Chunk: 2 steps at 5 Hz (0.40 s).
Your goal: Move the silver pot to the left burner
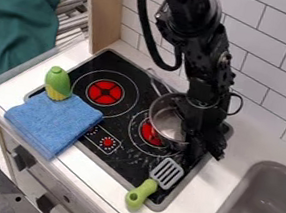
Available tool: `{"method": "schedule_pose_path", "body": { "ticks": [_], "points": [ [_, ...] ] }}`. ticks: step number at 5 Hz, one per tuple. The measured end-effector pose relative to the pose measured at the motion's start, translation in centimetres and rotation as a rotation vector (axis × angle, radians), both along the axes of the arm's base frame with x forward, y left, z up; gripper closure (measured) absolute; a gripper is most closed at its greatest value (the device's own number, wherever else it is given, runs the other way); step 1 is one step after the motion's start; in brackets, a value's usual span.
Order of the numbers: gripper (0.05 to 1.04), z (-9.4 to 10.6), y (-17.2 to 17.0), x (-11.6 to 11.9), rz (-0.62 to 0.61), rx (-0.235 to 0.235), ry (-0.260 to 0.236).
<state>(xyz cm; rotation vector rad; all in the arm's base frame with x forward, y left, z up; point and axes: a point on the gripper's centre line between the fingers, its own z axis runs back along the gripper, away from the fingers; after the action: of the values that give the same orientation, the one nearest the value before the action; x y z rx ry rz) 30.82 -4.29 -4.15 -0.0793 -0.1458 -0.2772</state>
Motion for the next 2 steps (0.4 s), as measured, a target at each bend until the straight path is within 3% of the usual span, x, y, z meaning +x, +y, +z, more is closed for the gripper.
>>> {"method": "schedule_pose_path", "body": {
  "ticks": [1, 2],
  "points": [
    [0.995, 0.06, -0.18, -0.08, -0.023, -0.01, -0.018],
    [1.009, 0.78, -1.14, -0.6, -0.04, 0.001, -0.031]
  ]
}}
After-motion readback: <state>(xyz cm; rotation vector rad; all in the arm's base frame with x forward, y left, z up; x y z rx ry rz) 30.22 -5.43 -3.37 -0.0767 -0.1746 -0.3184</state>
